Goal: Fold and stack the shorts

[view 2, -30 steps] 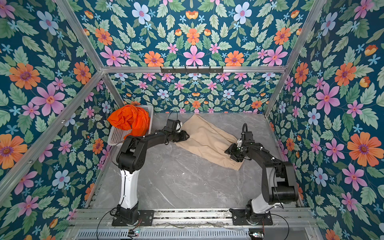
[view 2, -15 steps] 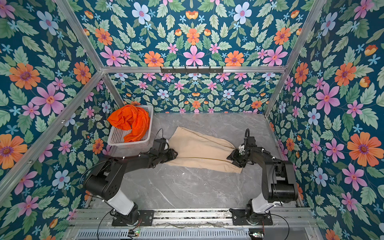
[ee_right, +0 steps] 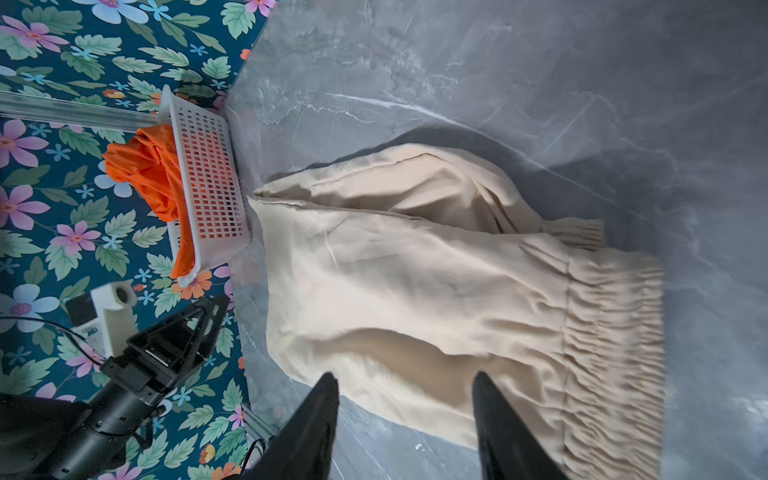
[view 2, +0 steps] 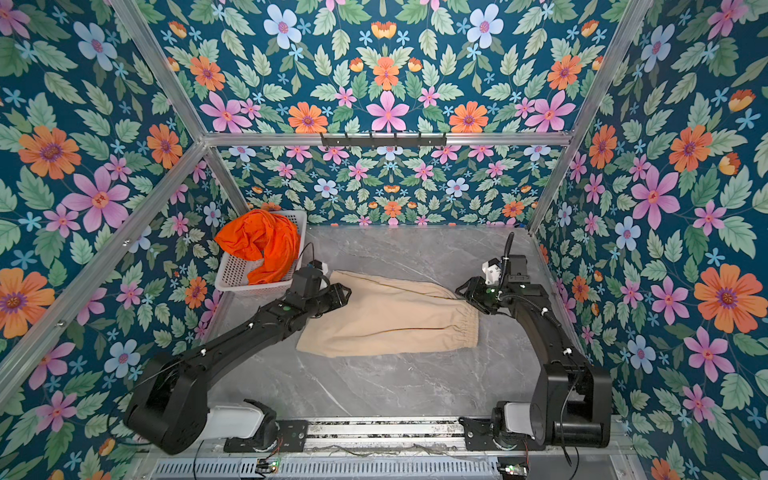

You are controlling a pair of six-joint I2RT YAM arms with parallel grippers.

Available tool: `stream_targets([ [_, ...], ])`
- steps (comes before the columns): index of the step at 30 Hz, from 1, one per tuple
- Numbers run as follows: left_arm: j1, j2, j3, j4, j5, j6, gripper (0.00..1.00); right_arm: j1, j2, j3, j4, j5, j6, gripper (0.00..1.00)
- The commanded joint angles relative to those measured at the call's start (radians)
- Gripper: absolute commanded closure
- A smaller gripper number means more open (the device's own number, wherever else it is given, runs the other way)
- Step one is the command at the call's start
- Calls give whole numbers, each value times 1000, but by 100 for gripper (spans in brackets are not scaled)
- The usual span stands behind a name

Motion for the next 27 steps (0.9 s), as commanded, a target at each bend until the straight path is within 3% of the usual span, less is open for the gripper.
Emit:
stream_targets([
  [1, 1, 104, 90, 0, 24, 85, 51, 38, 58, 22, 32, -10, 16, 48],
  [8, 7, 356, 243, 41, 70, 114, 52, 56, 236, 29, 70, 45, 19, 49],
  [13, 78, 492, 265, 83, 61, 111, 52, 35, 349, 23, 86, 101, 35, 49],
  [20, 155, 564, 248, 122, 56, 104, 52, -3, 430, 15, 50, 228, 31, 46],
  [27, 165, 522, 268, 110, 85, 144, 51, -3, 313, -8, 190, 18, 37, 41],
])
